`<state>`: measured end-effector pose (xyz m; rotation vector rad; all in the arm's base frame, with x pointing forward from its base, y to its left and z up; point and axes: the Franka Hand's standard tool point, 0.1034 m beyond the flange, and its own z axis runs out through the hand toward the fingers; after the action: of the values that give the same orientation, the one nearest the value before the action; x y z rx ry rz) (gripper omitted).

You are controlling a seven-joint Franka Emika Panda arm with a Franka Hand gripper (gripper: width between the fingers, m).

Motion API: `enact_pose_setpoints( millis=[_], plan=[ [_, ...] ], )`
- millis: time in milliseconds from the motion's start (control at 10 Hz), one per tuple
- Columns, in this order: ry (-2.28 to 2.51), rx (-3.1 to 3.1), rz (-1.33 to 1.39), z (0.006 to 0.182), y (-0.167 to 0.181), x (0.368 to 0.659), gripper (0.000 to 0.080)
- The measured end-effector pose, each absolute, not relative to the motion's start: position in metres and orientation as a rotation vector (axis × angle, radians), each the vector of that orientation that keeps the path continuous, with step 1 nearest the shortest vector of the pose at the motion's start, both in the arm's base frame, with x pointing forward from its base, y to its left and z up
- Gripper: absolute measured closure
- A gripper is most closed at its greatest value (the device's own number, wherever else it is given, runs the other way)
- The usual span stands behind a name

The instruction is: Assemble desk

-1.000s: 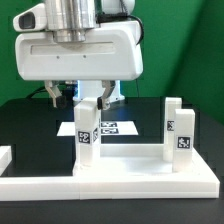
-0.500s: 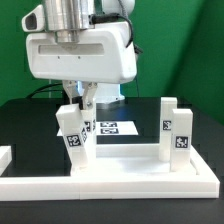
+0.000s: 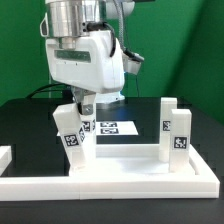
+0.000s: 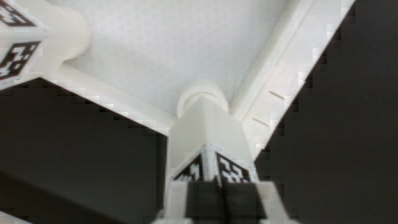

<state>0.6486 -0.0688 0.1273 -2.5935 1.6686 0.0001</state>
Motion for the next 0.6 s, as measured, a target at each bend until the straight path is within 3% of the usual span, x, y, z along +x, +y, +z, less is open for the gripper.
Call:
enact_pose_setpoints(
  millis=[300,400,500,600],
  plan=[
    [1.307,-2.794,-0.029,0.141,-0.072,0.651,0.0798],
    [1.060,-2.900,-0.057,0.153,-0.075,0.654,0.0652],
    [0.835,-2.970,-0.098,0.165,-0.077,0.659,0.0652],
    [0.749,-2.993,-0.112,0.166,-0.079,0.657,0.0457]
  ],
)
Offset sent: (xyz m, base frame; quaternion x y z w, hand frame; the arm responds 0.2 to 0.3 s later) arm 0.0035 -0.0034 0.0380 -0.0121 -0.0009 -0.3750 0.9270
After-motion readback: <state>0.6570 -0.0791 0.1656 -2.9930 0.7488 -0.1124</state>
